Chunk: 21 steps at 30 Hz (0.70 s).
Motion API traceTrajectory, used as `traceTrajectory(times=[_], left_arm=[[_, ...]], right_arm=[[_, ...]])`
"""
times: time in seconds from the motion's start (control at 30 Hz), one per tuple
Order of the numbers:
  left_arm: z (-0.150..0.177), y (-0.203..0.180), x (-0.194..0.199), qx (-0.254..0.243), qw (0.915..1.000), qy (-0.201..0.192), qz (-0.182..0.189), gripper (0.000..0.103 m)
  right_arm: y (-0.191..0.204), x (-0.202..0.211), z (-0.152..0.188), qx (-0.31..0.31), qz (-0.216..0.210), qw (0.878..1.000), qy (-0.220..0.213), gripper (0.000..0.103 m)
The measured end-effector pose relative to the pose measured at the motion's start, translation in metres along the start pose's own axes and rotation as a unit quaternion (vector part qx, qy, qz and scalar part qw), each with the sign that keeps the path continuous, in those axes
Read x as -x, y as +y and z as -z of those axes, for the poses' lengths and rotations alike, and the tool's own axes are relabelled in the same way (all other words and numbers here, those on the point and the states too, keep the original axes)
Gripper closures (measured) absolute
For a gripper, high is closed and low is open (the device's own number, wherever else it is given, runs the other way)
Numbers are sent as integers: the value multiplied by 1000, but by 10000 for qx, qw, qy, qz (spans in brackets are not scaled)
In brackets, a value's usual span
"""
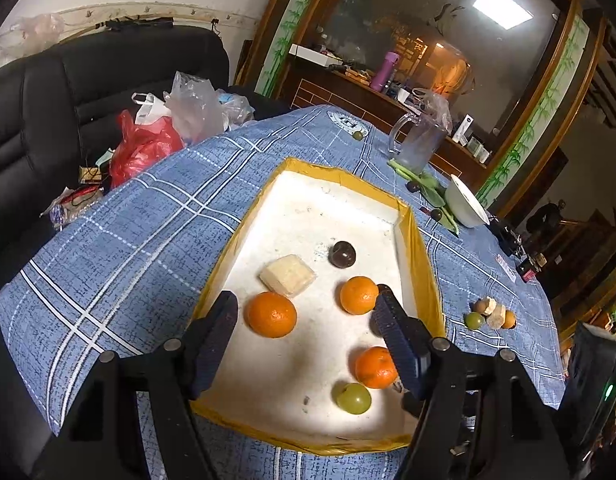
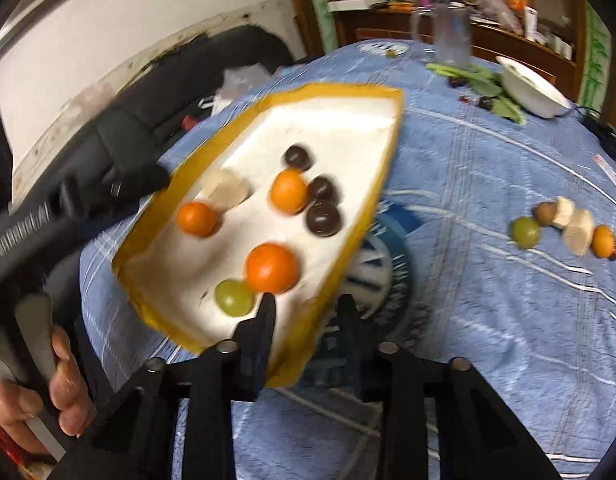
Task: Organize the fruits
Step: 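Lower the grape and plum into the white tray and open both tools, then move both tools back toward the remaining fruits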
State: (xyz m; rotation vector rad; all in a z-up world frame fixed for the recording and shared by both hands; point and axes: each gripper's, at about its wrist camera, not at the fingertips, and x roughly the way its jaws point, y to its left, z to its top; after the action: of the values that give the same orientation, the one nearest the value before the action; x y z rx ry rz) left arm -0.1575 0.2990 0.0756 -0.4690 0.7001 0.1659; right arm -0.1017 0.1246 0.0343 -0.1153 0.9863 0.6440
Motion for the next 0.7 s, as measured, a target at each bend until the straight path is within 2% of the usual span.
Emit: traceTrajectory(times=[0.07, 0.17, 0.27, 0.37, 0.47, 0.57, 0.7], left_arm=[[-2, -1, 4, 0, 10000, -35, 11, 32], [-5, -6, 10, -27, 10000, -59, 34, 32], [-5, -20, 20, -200, 9996, -132, 141, 32], [-3, -40, 30, -481, 9986, -187, 149, 32], [-6, -66, 47, -785, 9960, -209, 367, 31], [-15, -100, 78, -1179, 9903, -421, 595, 31], [-41, -138, 126, -1576, 9805, -703, 935, 25]], right_arm=[[11, 0, 3, 233, 128, 9996, -26, 70], [18, 1, 5, 325, 71, 9994, 32, 70], [8, 8, 6, 37, -128, 9999, -32, 69], [-6, 27, 7, -100, -124, 9996, -220, 69], [-24, 62, 6, -100, 244, 9983, -516, 69], [-47, 116, -2, -172, 579, 9938, -934, 69], [-79, 212, -25, -284, 1084, 9818, -1531, 69]])
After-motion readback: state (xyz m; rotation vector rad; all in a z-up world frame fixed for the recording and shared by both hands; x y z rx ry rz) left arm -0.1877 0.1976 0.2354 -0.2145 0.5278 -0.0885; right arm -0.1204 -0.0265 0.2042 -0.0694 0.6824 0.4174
